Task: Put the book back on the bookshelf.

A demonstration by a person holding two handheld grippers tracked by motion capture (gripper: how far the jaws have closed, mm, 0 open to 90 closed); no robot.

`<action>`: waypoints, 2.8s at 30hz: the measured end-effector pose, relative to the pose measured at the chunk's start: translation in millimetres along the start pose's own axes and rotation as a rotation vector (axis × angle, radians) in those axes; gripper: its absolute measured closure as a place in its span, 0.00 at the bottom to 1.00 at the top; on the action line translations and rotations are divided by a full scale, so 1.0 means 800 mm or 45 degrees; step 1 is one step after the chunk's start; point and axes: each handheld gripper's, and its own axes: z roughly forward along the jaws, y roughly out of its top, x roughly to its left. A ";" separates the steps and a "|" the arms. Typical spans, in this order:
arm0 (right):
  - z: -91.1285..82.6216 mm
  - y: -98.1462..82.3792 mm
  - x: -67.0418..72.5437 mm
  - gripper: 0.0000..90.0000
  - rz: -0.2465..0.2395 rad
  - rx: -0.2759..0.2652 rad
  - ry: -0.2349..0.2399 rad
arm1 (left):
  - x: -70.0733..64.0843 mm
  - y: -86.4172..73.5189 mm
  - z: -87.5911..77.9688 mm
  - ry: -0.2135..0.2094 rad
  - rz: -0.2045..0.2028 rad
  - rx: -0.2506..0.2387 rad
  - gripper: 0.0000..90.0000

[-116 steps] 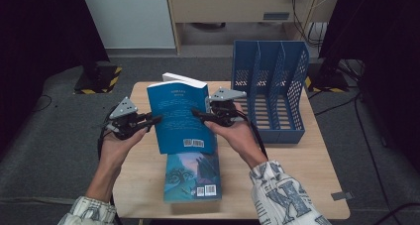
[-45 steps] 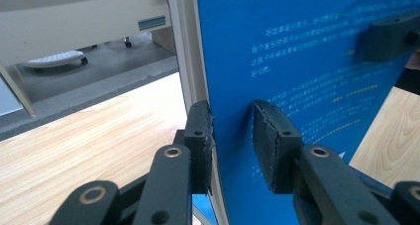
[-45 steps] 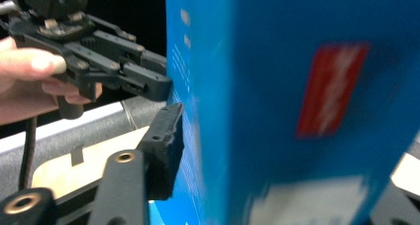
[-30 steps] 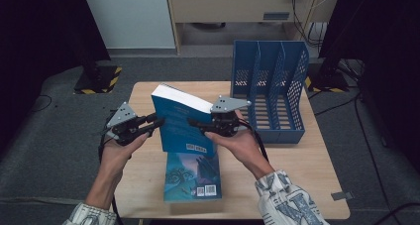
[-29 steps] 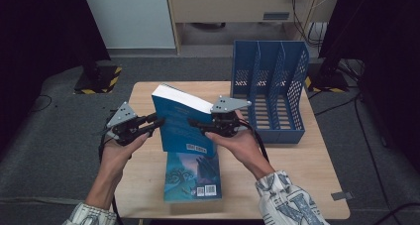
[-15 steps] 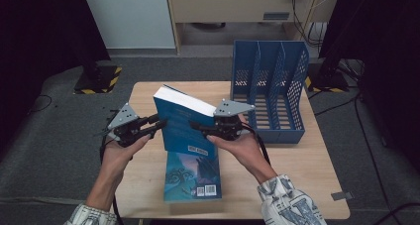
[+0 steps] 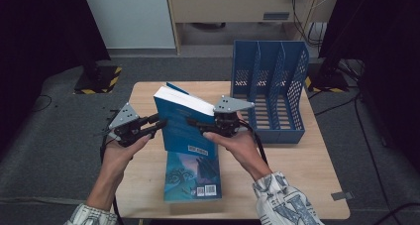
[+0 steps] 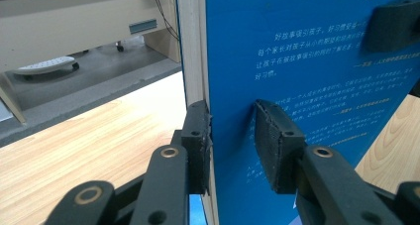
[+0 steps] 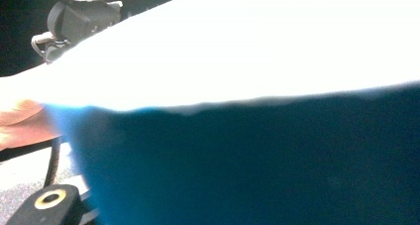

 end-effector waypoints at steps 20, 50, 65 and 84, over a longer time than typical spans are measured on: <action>0.002 0.000 -0.004 0.67 -0.039 -0.014 -0.029 | 0.007 -0.016 0.004 0.069 -0.087 0.019 0.44; 0.014 0.036 -0.019 0.68 0.079 0.004 -0.190 | 0.044 -0.160 -0.011 0.409 -0.197 0.271 0.37; 0.005 0.047 -0.022 0.68 0.066 0.005 -0.226 | 0.055 -0.188 -0.001 0.497 -0.290 0.408 0.13; -0.009 0.063 -0.022 0.68 0.057 -0.017 -0.263 | 0.053 -0.197 0.007 0.492 -0.304 0.482 0.08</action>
